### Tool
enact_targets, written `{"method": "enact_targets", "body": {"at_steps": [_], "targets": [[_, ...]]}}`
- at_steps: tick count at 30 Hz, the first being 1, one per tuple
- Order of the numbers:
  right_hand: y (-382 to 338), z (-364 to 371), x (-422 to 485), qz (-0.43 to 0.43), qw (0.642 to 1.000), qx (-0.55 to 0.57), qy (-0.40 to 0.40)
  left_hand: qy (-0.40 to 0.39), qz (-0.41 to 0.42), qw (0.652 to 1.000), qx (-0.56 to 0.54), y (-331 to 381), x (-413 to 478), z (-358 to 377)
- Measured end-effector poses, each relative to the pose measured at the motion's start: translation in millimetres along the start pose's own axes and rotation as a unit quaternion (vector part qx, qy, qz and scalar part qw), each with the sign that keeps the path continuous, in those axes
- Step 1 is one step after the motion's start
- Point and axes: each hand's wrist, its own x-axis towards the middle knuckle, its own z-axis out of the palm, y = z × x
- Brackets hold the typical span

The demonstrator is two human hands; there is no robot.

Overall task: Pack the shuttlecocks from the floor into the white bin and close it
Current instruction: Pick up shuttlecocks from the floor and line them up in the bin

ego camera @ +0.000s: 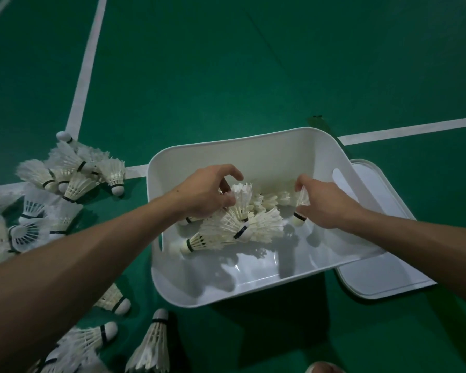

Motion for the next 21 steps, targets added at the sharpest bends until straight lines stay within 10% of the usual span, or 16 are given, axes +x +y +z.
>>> {"method": "enact_targets", "body": {"at_steps": [21], "targets": [[-14, 8, -9, 0.058, 0.995, 0.078, 0.006, -0.003, -0.003, 1.000, -0.008, -8, -2, -3]]}}
